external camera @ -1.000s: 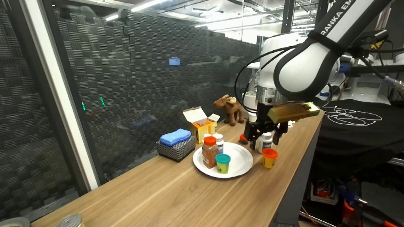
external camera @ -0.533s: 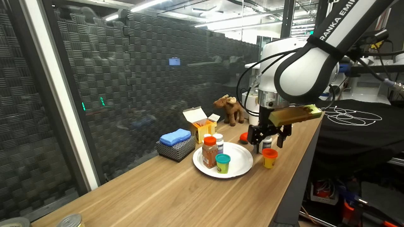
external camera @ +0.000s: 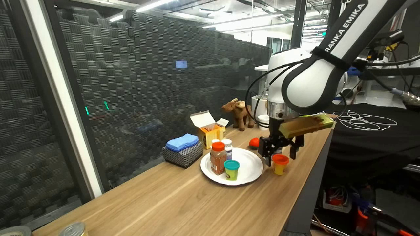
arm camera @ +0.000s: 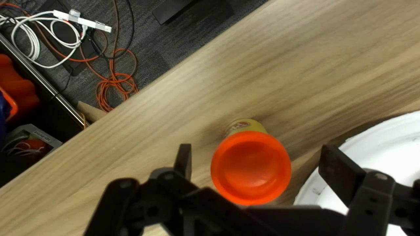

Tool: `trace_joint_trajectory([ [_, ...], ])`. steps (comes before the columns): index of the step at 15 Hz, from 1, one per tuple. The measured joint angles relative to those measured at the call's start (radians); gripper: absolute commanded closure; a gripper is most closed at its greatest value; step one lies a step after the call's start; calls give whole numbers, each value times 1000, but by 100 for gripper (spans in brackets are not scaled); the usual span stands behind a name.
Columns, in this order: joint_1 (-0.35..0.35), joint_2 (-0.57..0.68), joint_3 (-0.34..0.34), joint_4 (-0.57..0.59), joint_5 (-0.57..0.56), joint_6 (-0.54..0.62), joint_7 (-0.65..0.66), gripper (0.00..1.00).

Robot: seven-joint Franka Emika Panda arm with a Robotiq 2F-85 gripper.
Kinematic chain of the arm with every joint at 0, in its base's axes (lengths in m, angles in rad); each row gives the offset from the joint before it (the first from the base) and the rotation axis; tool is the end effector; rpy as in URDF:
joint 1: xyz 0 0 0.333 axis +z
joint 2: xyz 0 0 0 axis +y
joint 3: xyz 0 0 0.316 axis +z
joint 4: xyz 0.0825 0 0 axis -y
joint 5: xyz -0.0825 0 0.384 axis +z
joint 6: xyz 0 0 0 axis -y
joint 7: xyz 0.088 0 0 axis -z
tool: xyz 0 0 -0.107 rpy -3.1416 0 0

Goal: Put the objects surrounding the plate on to the plate.

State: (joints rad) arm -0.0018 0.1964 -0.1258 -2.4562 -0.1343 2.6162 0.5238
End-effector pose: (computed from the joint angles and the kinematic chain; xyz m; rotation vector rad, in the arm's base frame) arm 0.4761 -0.0598 0.2170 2.9392 -0.8008 -0.0271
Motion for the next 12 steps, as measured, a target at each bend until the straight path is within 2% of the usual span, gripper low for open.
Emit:
trace_joint_trajectory([
  [6, 0, 8, 0, 15, 4, -9, 0, 71],
  [12, 2, 5, -1, 16, -1, -10, 4, 72],
])
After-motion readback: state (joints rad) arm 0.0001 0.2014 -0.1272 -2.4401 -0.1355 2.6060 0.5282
